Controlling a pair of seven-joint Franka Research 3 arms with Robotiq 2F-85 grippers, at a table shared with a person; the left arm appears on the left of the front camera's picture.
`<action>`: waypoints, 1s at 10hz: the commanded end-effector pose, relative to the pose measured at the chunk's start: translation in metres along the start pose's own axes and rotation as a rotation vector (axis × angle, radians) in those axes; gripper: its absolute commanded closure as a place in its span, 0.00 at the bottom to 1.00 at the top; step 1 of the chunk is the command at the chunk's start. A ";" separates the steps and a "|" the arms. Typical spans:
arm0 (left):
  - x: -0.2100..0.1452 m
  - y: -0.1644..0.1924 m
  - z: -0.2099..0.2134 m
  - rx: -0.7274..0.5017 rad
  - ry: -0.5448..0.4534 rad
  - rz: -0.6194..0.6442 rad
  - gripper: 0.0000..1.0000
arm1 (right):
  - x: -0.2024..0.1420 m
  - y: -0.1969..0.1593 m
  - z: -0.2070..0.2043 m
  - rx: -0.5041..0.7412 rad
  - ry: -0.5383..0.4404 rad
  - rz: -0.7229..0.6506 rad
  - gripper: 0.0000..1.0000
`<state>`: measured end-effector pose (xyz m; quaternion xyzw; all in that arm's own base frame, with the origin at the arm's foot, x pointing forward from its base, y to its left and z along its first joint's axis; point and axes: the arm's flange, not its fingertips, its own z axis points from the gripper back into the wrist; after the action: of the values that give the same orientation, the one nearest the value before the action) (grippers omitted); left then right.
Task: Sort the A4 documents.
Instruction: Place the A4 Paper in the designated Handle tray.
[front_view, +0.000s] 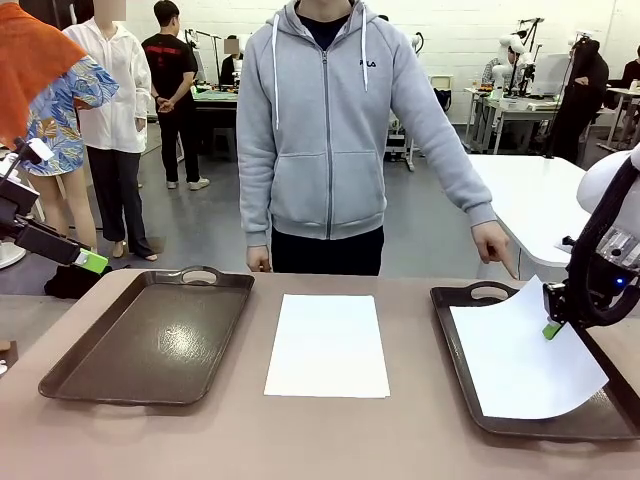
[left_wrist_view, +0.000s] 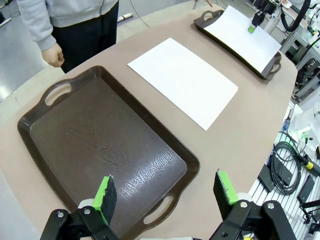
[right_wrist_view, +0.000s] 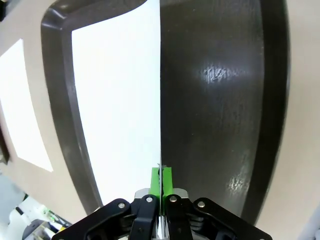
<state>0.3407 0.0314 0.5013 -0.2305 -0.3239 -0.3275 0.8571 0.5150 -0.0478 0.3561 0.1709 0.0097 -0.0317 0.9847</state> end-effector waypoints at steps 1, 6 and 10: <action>0.000 0.002 0.000 -0.015 -0.015 -0.007 0.00 | 0.000 0.008 -0.003 -0.065 -0.015 -0.003 0.99; 0.000 0.002 0.000 -0.015 -0.015 -0.007 0.00 | 0.011 0.014 -0.010 -0.107 0.000 0.029 0.99; 0.000 0.002 0.000 -0.015 -0.015 -0.007 0.00 | 0.017 0.018 -0.010 -0.189 -0.009 0.075 0.99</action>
<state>0.3407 0.0314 0.5013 -0.2305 -0.3239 -0.3275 0.8571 0.5269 -0.0337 0.3536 0.1000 0.0069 0.0110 0.9949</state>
